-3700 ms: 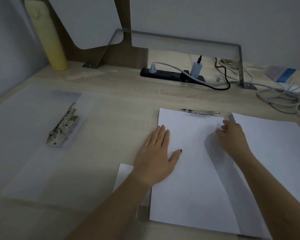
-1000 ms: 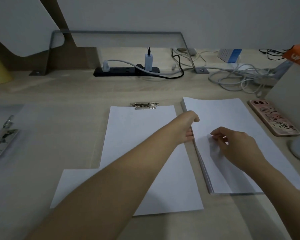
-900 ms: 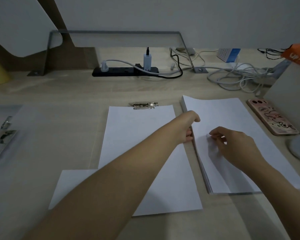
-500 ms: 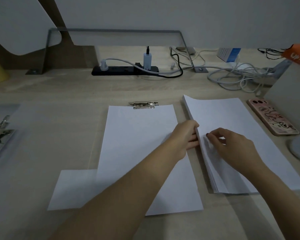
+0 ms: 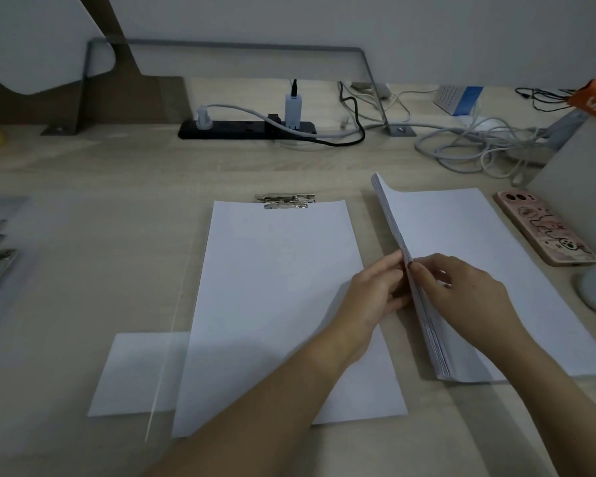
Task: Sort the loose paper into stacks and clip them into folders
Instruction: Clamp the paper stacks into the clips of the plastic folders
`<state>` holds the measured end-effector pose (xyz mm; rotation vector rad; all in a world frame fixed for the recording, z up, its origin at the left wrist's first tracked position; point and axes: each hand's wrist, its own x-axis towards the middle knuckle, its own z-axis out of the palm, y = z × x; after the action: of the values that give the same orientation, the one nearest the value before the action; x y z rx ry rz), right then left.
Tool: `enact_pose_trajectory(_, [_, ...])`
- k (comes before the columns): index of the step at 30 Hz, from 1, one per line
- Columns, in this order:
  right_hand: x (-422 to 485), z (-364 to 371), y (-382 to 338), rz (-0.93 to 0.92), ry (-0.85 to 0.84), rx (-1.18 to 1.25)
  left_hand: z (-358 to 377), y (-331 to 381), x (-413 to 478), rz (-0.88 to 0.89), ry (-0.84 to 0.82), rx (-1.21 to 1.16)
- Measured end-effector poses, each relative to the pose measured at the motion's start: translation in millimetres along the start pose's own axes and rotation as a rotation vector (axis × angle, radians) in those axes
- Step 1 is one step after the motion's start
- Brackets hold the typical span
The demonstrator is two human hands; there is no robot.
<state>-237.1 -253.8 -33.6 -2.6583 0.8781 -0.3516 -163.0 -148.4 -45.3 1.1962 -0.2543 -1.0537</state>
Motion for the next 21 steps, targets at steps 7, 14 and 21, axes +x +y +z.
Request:
enact_pose_trajectory(7, [-3.2,-4.1,-3.6,0.01,-0.022,-0.004,-0.6,-0.2,0.2,0.005,0.004,-0.009])
enact_pose_trajectory(14, [-3.3,-1.8,-6.7,0.025,-0.029,-0.023,-1.7,-1.0,-1.1,-0.004,0.015,0.02])
enact_pose_trajectory(21, [-5.1,-2.4,-9.7,0.051,-0.018,-0.008,14.7,12.4,-11.5,0.145,0.132,0.406])
